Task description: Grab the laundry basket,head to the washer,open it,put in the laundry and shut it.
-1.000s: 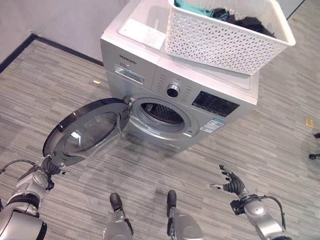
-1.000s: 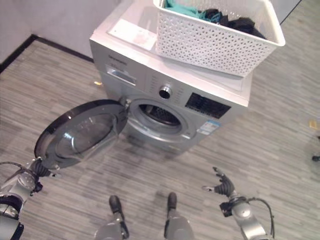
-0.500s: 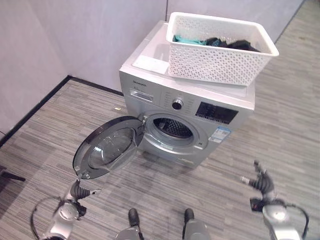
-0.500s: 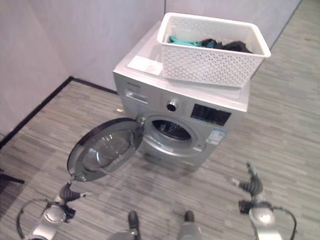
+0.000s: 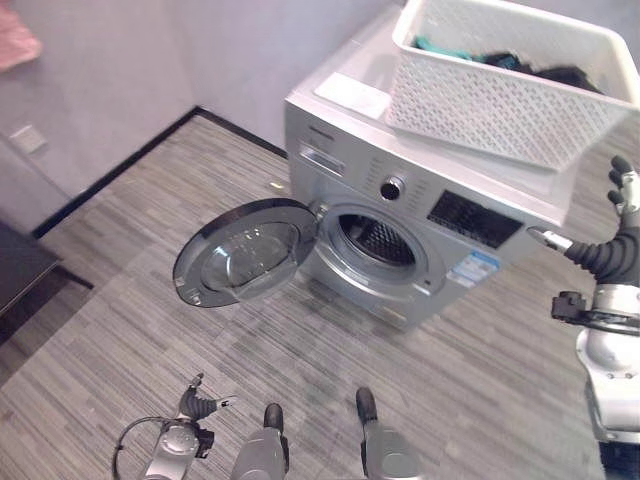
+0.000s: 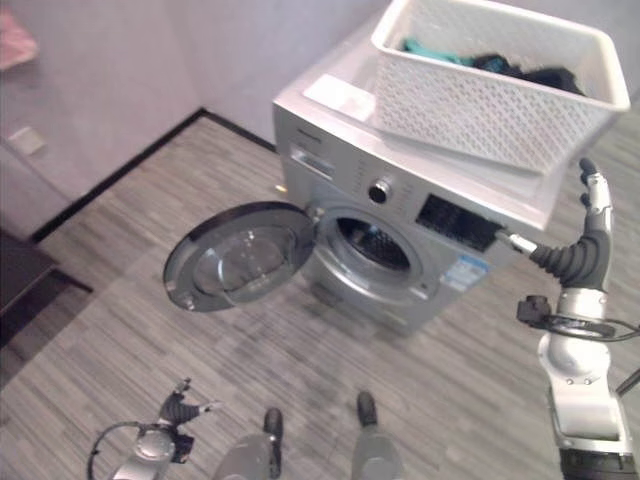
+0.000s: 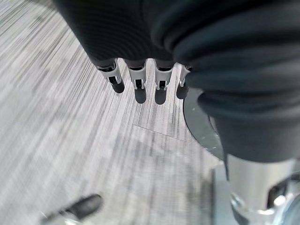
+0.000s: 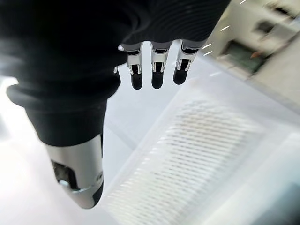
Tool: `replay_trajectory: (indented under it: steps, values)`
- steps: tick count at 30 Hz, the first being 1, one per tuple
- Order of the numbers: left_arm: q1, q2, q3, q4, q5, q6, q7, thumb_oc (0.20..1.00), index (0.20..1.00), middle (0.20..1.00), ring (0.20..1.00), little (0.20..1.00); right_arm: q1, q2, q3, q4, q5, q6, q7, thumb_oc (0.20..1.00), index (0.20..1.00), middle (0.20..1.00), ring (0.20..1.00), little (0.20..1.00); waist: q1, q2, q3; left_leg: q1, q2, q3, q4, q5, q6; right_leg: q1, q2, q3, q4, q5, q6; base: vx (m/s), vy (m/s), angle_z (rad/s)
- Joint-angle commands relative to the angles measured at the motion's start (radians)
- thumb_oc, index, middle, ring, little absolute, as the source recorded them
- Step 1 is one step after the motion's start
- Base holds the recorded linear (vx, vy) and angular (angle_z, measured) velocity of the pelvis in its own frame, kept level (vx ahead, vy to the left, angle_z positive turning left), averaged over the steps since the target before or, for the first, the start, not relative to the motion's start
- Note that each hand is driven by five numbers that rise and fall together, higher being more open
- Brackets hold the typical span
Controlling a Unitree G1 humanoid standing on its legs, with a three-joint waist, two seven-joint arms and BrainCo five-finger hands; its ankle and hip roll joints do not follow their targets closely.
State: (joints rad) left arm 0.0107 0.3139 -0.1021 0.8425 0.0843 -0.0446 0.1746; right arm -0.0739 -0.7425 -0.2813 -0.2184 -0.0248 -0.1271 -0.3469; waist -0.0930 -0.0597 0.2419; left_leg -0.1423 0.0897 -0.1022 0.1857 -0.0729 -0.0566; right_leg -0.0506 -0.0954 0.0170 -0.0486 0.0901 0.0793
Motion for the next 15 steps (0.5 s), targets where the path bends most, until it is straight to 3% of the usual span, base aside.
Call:
replay_trajectory:
  steps: [1,2,3,4,5,7,8,9,10,13,15]
  values:
    - [0.000,0.058,-0.015,-0.006,-0.040,-0.034,0.026,1.000,1.000,1.000,1.000,1.000,-0.099,-0.116,-0.099,-0.003,-0.005,-0.068,-0.033,1.000,1.000,1.000,1.000,1.000,0.021,-0.017,-0.098,0.221,0.092,0.011,-0.002,-0.019,-0.011,-0.122,-0.019,0.018,0.092,-0.037,0.050,0.22,-0.374,0.29]
    - [0.009,0.058,-0.020,-0.004,-0.040,-0.033,0.022,1.000,1.000,1.000,1.000,1.000,-0.123,-0.149,-0.102,0.007,-0.009,-0.066,-0.040,1.000,1.000,1.000,1.000,1.000,0.032,-0.031,-0.104,0.194,0.111,0.022,0.074,0.037,-0.015,-0.093,-0.007,0.004,0.078,-0.049,0.031,0.23,-0.455,0.48]
    - [0.013,0.056,-0.025,-0.010,-0.039,-0.033,0.015,1.000,1.000,1.000,1.000,1.000,-0.138,-0.177,-0.098,0.020,-0.012,-0.066,-0.047,1.000,1.000,1.000,1.000,1.000,0.034,-0.036,-0.098,0.157,0.119,0.021,0.148,0.051,-0.012,-0.068,0.001,-0.005,0.067,-0.057,0.014,0.17,-0.481,0.67]
    - [0.023,0.060,-0.034,-0.014,-0.037,-0.027,0.003,1.000,1.000,1.000,1.000,1.000,-0.158,-0.222,-0.104,0.024,-0.007,-0.070,-0.056,1.000,1.000,1.000,1.000,1.000,0.039,-0.058,-0.092,0.091,0.136,0.037,0.291,0.089,0.009,-0.022,0.023,-0.018,0.051,-0.075,-0.022,0.09,-0.323,0.57]
    - [0.023,0.060,-0.033,-0.015,-0.038,-0.026,0.003,1.000,1.000,1.000,1.000,1.000,-0.162,-0.225,-0.101,0.028,-0.007,-0.071,-0.057,1.000,1.000,1.000,1.000,1.000,0.037,-0.055,-0.090,0.084,0.137,0.033,0.304,0.085,0.009,-0.022,0.024,-0.020,0.050,-0.074,-0.023,0.07,-0.336,0.40]
    - [0.035,0.063,-0.037,-0.015,-0.029,-0.025,-0.008,1.000,1.000,1.000,1.000,1.000,-0.176,-0.262,-0.109,0.049,-0.013,-0.064,-0.059,1.000,1.000,1.000,1.000,1.000,0.034,-0.060,-0.090,0.051,0.186,0.089,0.343,0.105,0.018,0.010,0.033,-0.047,0.044,-0.094,-0.036,0.08,-0.160,0.54]
    - [0.041,0.058,-0.047,-0.007,-0.022,-0.027,-0.016,1.000,1.000,1.000,1.000,1.000,-0.174,-0.300,-0.113,0.084,-0.019,-0.057,-0.065,1.000,1.000,1.000,1.000,1.000,0.028,-0.046,-0.097,0.082,0.234,0.160,0.262,0.103,0.010,0.034,0.039,-0.079,0.037,-0.112,-0.034,0.10,-0.086,0.74]
    - [0.041,0.058,-0.047,-0.007,-0.022,-0.027,-0.016,1.000,1.000,1.000,1.000,1.000,-0.175,-0.301,-0.113,0.085,-0.018,-0.057,-0.065,1.000,1.000,1.000,1.000,1.000,0.029,-0.046,-0.095,0.087,0.234,0.162,0.259,0.104,0.010,0.036,0.039,-0.078,0.036,-0.112,-0.034,0.15,-0.030,0.60]
    - [0.040,0.064,-0.054,-0.015,-0.020,-0.029,-0.031,1.000,1.000,1.000,1.000,1.000,-0.168,-0.340,-0.139,0.120,-0.019,-0.043,-0.066,1.000,1.000,1.000,1.000,1.000,0.024,-0.045,-0.101,0.068,0.261,0.242,0.192,0.083,-0.020,0.058,0.025,-0.117,0.025,-0.132,-0.024,0.11,0.000,0.54]
    - [0.027,0.068,-0.077,-0.008,-0.012,-0.034,-0.047,1.000,1.000,1.000,1.000,1.000,-0.158,-0.410,-0.168,0.173,-0.023,-0.027,-0.053,1.000,1.000,1.000,1.000,1.000,0.028,-0.044,-0.120,0.067,0.225,0.294,0.015,0.047,-0.042,0.070,0.000,-0.160,0.009,-0.137,-0.003,0.10,0.049,0.89]
    - [0.019,0.070,-0.102,0.000,-0.003,-0.041,-0.057,1.000,1.000,1.000,1.000,1.000,-0.168,-0.472,-0.167,0.224,-0.030,-0.015,-0.039,1.000,1.000,1.000,1.000,1.000,0.033,-0.042,-0.130,0.078,0.189,0.291,-0.090,0.069,-0.046,0.071,-0.016,-0.184,0.001,-0.128,0.010,0.05,0.082,0.72]
